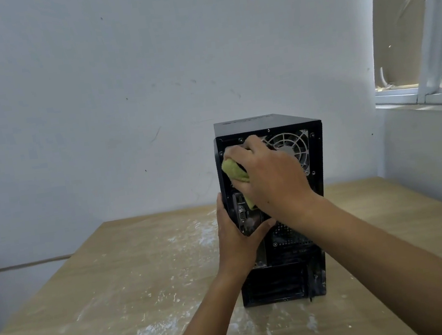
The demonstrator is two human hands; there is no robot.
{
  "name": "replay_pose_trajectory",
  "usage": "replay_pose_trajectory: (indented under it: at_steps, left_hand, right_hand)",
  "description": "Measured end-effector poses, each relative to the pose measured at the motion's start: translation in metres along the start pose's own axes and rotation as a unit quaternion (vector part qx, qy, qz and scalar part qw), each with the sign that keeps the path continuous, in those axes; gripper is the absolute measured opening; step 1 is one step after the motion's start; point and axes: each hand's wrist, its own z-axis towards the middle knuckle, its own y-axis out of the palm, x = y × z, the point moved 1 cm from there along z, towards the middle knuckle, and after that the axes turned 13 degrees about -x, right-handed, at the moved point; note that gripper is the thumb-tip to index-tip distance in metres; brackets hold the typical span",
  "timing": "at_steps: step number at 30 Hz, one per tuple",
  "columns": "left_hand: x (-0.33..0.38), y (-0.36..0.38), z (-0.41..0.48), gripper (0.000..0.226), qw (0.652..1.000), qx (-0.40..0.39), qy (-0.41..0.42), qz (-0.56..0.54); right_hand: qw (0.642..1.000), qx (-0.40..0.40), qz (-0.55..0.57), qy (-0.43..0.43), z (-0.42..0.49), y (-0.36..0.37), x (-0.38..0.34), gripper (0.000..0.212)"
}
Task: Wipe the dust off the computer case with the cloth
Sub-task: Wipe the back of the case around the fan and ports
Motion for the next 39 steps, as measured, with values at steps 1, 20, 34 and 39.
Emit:
replay_pose_trajectory:
  at_steps: [1,20,34,39]
  left_hand:
    - [-0.001,-0.001,0.000,0.124,1.000,0.000,-0.003,0.001]
    - [0.001,0.000,-0.001,0.114,1.000,0.000,-0.011,0.006]
    - [0.000,0.000,-0.001,0.115,1.000,0.006,-0.016,0.012]
    - [0.002,0.000,-0.002,0.116,1.000,0.004,-0.010,0.011]
  right_hand:
    - [1.000,0.001,0.005,0.001,-0.002,-0.002,0.004,0.033]
    - [0.995,0.068,0.038,0.057,0.000,-0.016,0.027,0.031]
    - [0.993,0.069,0.052,0.077,-0.006,-0.019,0.043,0.031]
    - [0.997,0.049,0.045,0.045,-0.024,0.006,0.034,0.034]
